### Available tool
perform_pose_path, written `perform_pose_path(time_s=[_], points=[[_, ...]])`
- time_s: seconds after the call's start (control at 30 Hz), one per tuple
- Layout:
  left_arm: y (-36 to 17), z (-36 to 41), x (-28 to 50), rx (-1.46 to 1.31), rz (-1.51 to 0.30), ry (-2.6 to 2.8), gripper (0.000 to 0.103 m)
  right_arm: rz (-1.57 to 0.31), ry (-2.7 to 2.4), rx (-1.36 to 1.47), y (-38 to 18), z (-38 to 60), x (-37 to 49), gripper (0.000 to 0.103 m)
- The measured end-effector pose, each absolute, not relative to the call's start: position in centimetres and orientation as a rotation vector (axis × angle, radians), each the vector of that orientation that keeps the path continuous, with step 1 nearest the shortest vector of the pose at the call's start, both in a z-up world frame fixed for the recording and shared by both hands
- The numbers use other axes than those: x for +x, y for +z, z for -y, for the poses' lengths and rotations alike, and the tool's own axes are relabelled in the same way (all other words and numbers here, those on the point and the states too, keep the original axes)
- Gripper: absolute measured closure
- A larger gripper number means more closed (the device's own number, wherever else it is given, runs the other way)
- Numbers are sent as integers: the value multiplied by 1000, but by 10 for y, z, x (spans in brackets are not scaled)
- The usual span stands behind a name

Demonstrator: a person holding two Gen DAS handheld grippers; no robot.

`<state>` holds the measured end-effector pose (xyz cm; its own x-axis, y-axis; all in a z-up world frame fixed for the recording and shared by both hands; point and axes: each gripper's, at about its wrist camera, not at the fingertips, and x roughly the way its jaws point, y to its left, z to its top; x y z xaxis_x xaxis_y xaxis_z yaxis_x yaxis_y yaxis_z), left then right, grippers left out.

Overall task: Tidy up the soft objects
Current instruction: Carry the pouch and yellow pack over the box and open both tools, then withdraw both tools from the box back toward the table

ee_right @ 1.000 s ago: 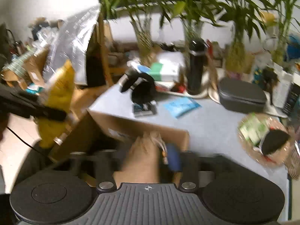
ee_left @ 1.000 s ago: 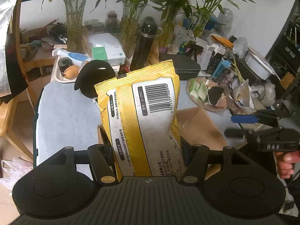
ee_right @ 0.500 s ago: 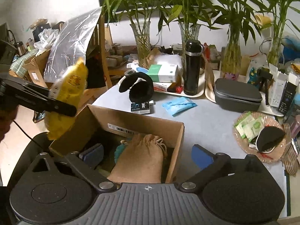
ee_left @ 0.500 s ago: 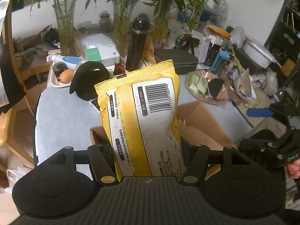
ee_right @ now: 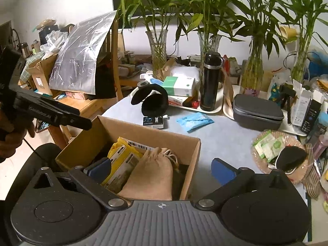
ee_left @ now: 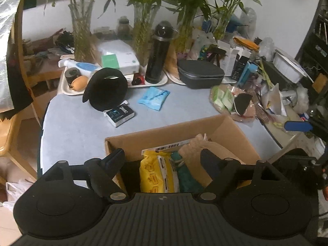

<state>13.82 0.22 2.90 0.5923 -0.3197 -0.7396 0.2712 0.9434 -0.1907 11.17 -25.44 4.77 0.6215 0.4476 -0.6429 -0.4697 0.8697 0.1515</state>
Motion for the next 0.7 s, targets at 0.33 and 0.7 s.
perform_pose_path(time_s=[0.33, 0.7], points=[[22, -11, 126, -38, -902, -315, 22, -755, 490, -49, 36, 248, 116, 0], [10, -17, 119, -47, -919, -318, 22, -787, 464, -19, 20, 240, 124, 0]])
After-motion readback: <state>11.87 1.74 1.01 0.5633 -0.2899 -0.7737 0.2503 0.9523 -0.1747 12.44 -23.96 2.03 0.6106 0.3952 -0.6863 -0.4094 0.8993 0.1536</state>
